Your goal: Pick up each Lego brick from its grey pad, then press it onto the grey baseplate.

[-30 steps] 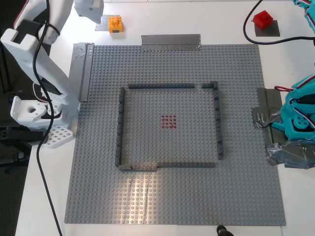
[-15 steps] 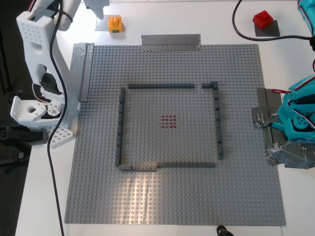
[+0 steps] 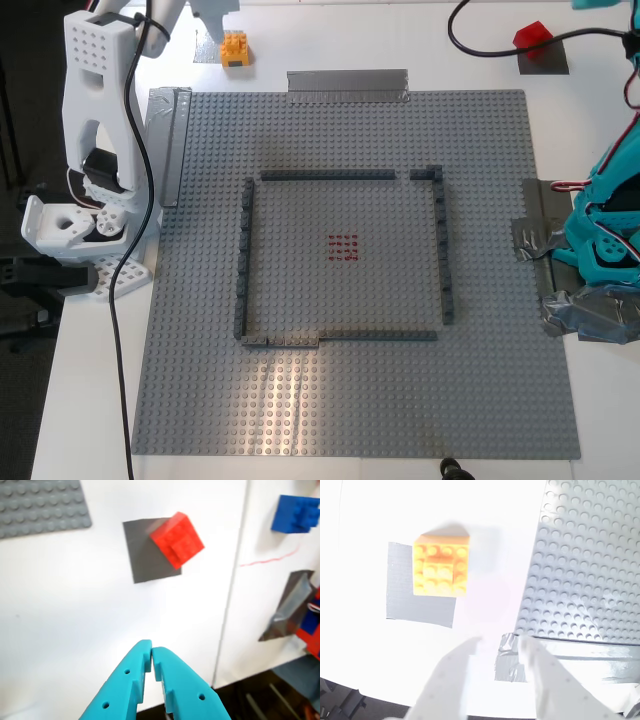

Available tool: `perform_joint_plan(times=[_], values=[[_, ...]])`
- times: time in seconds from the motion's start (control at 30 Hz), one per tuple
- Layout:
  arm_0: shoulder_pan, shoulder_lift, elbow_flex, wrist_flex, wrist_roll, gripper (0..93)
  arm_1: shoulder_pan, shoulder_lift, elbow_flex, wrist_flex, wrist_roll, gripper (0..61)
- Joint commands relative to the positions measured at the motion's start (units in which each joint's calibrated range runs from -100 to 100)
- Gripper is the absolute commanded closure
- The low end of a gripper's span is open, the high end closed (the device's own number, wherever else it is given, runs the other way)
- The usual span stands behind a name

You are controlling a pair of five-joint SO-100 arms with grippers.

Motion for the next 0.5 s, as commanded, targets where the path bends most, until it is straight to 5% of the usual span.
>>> perform_joint_plan(times=[0.0,0.37,0.47], values=[[0.43,3.99,-6.46,1.05,0.23,92.7,0.15,1.81,-6.29,-0.27,0.77,40.2],[-1.53,10.60,-7.28,-3.50,3.55,92.7,-0.36,8.59,-9.63,-8.57,2.09,39.2],[-1.67,12.58,-9.72,-3.67,5.90,86.3,-0.36,9.62,-9.36,-10.68,1.51,39.2]])
